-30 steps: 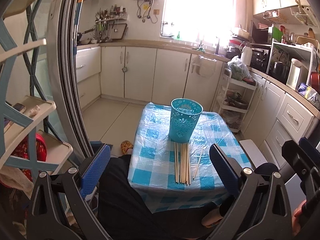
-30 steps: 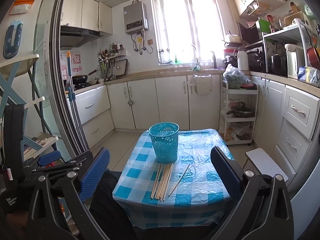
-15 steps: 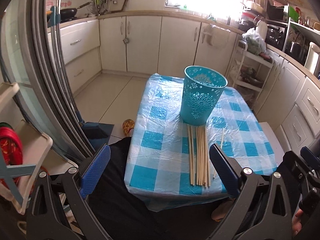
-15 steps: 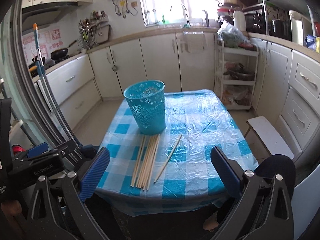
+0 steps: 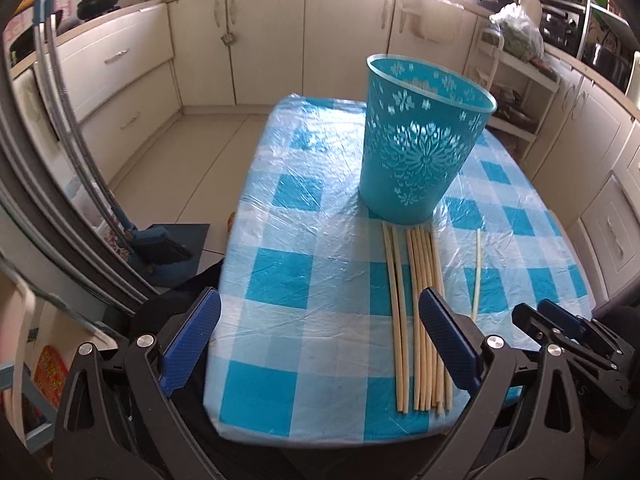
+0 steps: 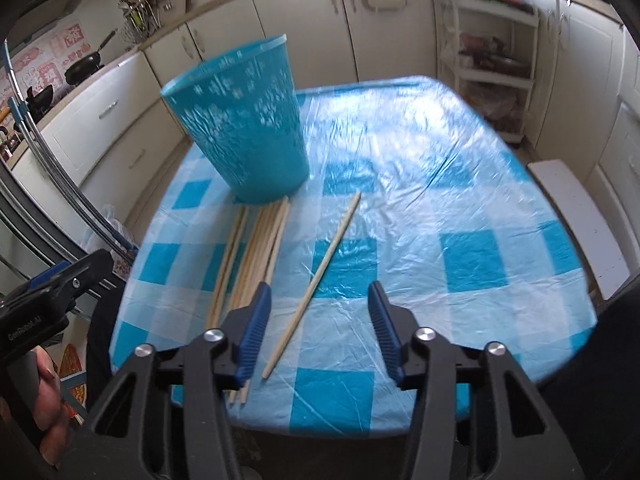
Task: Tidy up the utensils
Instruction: 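Reach the left tool to the chopstick bundle and grasp one stick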
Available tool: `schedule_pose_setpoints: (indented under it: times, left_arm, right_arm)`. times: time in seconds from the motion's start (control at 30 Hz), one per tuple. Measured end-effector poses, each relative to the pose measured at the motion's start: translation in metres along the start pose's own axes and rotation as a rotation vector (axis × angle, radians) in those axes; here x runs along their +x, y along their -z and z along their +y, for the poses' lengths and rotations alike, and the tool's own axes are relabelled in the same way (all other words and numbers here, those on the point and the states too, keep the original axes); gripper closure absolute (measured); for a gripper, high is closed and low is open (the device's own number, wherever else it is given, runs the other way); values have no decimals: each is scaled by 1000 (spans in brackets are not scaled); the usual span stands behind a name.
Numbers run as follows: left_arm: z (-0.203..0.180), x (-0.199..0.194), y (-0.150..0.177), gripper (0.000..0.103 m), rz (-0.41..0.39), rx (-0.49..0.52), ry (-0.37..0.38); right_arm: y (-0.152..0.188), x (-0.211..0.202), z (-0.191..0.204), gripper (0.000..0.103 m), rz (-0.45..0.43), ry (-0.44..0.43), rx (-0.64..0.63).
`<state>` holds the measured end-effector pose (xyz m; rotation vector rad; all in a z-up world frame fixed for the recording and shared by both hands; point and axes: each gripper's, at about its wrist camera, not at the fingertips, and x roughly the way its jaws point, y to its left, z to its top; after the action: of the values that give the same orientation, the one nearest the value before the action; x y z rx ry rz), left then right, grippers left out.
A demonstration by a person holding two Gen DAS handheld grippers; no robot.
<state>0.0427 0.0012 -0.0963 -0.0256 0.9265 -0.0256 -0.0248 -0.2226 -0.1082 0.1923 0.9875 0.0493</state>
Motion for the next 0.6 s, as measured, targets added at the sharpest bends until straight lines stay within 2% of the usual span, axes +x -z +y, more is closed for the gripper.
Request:
schedule_pose_setpoints:
  times: [0.1, 0.27, 0.47, 0.6]
  left_arm:
    - [-8, 27, -3, 8, 34, 7, 2]
    - [-13, 60, -12, 8, 76, 3, 11]
    - [-18, 91, -23, 16, 114, 0, 16]
    - [-20, 104, -28, 21, 133, 7, 18]
  right_arm:
    - [-6, 18, -2, 68, 12, 16, -11]
    - [-22, 43, -15, 69, 16, 69, 11]
    - [-44, 64, -22, 69, 10, 112, -6]
    - [-51, 70, -18, 82, 12, 113, -66]
